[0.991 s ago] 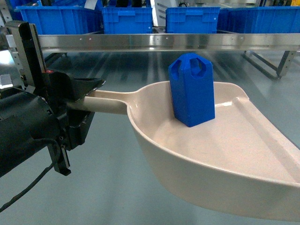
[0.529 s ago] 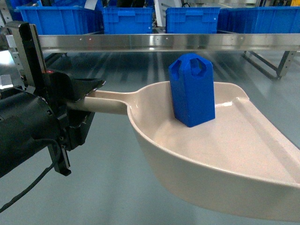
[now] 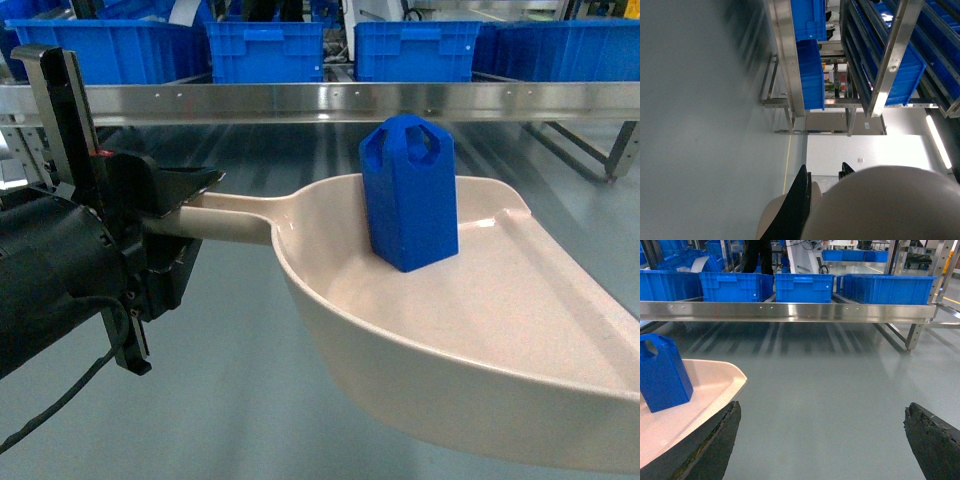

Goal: Place part in tray to right shelf

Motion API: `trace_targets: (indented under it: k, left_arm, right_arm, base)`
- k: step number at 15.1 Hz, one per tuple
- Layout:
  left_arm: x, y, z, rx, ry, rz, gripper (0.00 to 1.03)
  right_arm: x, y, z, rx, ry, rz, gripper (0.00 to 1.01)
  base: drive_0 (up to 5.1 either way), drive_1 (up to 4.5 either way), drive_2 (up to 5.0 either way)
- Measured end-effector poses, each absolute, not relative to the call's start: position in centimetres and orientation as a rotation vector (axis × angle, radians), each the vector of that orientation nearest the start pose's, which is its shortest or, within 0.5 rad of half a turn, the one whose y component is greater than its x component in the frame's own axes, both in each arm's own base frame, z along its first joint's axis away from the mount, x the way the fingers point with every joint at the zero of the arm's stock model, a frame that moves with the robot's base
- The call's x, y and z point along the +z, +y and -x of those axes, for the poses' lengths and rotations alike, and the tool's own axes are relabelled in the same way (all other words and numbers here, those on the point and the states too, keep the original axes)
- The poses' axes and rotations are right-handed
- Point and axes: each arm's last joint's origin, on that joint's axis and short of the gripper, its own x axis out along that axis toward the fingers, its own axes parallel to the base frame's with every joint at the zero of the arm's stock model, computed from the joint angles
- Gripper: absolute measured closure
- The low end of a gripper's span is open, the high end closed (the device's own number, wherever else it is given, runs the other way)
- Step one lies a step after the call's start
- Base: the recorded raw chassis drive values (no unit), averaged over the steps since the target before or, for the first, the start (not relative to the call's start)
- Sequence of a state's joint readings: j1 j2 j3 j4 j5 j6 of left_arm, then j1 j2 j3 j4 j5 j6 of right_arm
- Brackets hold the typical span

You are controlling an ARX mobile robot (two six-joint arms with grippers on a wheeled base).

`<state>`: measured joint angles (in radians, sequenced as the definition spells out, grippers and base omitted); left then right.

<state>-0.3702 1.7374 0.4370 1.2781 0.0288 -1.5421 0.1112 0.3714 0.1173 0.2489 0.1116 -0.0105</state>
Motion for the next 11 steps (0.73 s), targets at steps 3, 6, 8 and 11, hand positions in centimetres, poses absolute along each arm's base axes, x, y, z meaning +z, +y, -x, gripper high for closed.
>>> trace_targets:
  k: [3, 6, 8, 11]
  left_arm:
    - [14.18, -10.35, -26.42, -0.301, 0.324, 1.517, 0.90]
    - [14.18, -10.35, -26.42, -0.299, 0.324, 1.518, 0.90]
    - [14.19, -10.35, -26.42, -0.302, 0.325, 1.516, 0.90]
    - [14.18, -10.35, -26.42, -0.301, 0.326, 1.516, 0.90]
  right_arm:
    - [19.54, 1.04, -12.23, -0.001, 0.004, 0.011, 0.03]
    - [19.56, 1.04, -12.23, -0.001, 0.002, 0.011, 0.03]
    - [19.55, 1.04, -12.23, 0.000, 0.003, 0.011, 0.03]
    - [19.56, 1.04, -12.23, 0.000, 0.002, 0.011, 0.03]
  base:
    - [-1.0, -0.98, -1.0]
    - [-1.0, -0.98, -1.0]
    - [-1.0, -0.98, -1.0]
    - [-1.0, -0.98, -1.0]
